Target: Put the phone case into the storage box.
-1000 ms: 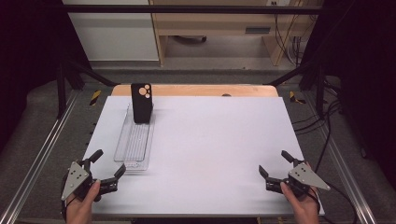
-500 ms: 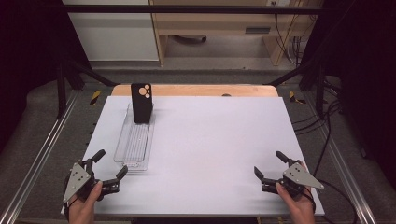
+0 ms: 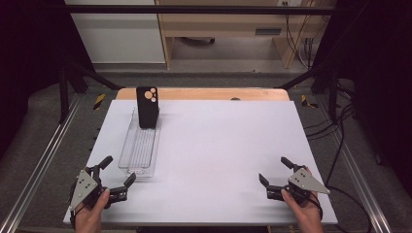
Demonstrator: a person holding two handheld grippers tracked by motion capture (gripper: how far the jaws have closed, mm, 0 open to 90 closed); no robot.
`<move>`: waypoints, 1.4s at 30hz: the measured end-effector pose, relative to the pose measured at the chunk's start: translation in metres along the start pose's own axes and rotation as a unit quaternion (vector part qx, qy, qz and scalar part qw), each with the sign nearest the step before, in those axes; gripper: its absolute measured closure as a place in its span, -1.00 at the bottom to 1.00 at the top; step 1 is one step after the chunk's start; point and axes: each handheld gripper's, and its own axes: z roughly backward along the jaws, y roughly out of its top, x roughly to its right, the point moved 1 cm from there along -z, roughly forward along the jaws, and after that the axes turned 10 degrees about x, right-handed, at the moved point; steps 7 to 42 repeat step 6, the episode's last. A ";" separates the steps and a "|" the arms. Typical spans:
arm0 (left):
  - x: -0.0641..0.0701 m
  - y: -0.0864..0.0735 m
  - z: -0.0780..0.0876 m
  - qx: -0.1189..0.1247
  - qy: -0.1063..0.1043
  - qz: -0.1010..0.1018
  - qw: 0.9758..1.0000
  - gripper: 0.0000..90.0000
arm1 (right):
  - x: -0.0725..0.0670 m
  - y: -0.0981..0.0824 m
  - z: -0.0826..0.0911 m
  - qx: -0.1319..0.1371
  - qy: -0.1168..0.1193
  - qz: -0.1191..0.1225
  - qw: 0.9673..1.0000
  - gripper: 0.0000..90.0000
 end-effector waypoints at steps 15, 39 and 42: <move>-0.005 -0.002 0.001 0.000 0.017 0.014 1.000 -0.96 | -0.002 0.000 -0.010 0.005 -0.004 -0.007 1.000 -0.92; -0.005 -0.002 0.001 0.000 0.017 0.014 1.000 -0.96 | -0.002 0.000 -0.010 0.005 -0.004 -0.007 1.000 -0.92; -0.005 -0.002 0.001 0.000 0.017 0.014 1.000 -0.96 | -0.002 0.000 -0.010 0.005 -0.004 -0.007 1.000 -0.92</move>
